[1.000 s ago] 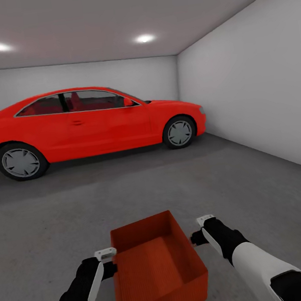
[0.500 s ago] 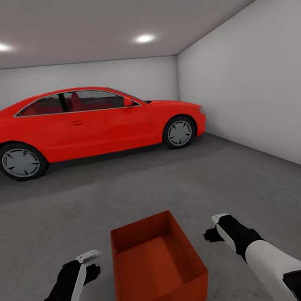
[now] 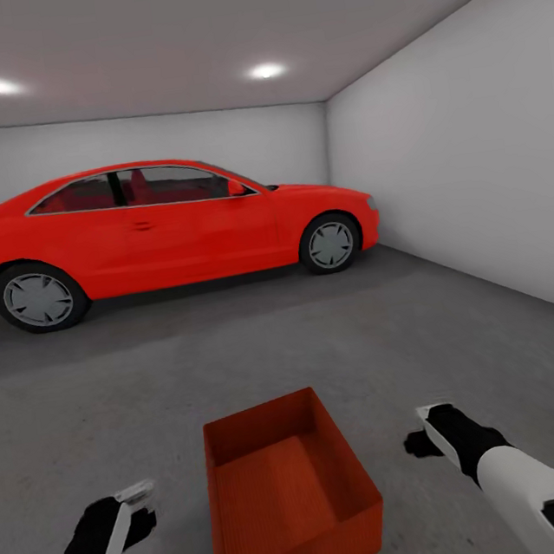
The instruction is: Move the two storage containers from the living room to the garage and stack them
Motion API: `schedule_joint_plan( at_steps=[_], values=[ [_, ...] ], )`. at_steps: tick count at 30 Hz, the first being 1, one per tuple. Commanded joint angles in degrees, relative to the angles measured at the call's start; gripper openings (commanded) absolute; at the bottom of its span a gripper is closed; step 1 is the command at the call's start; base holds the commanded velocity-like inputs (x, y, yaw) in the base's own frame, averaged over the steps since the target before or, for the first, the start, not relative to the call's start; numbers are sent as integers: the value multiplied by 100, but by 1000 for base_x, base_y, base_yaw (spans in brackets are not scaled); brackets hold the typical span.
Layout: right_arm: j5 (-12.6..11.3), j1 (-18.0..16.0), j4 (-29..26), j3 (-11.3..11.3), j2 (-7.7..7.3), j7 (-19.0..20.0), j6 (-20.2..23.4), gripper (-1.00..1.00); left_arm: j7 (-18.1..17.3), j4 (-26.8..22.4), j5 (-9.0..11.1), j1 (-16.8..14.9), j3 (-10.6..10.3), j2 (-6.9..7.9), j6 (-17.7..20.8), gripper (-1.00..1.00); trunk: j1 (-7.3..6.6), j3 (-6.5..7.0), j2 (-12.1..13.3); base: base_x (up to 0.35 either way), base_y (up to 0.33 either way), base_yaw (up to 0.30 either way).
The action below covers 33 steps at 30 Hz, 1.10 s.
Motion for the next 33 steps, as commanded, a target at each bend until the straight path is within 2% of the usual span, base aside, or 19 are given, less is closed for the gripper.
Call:
schedule_joint_plan(
  at_steps=[1,5,7,11,15,16,17,21,23,24,28,33],
  values=[
    [-17,3,42,29,-61,-16,19,100,37,71,70,-3,10,61,9,100,-1,-6,-3,0,0,0],
    [-17,13,258,26,-165,-17,-163,100,24,556,62,-3,31,199,-46,100,-1,-6,-3,0,0,0],
    [-17,27,414,27,-184,-17,-291,100,20,894,56,-3,34,244,-214,100,-1,-6,-3,0,0,0],
    [-17,66,884,32,-195,-24,-590,100,25,1623,30,-3,33,275,-854,100,-1,-6,-3,0,0,0],
    [3,227,1558,44,-183,-30,-1286,100,27,2498,16,-3,11,371,-1546,100,-1,-6,-3,0,0,0],
    [7,403,1778,48,-173,-33,-1713,100,27,2954,13,-3,0,414,-1948,100,-1,-6,-3,0,0,0],
    [9,521,1837,49,-166,-33,-1895,100,27,3194,10,-3,-3,424,-2169,100,-1,-6,-3,0,0,0],
    [41,1090,1924,57,-132,-39,-2373,100,27,4091,7,-3,-13,438,-3088,100,-1,-6,-3,0,0,0],
    [54,1317,1932,58,-121,-38,-2604,100,27,4367,10,-3,-15,434,-3355,100,-1,-6,-3,0,0,0],
    [53,1634,1938,59,-110,-38,-3056,100,27,4665,12,32,-19,416,-3663,100,-1,-6,-3,0,0,0],
    [42,2200,1945,65,-57,-35,-4038,100,20,4845,17,245,-24,313,-4027,100,-1,-6,-3,0,0,0],
    [44,2562,1949,68,70,-34,-4499,100,19,4875,8,436,-25,246,-4104,100,-1,-6,-3,0,0,0]
  ],
)
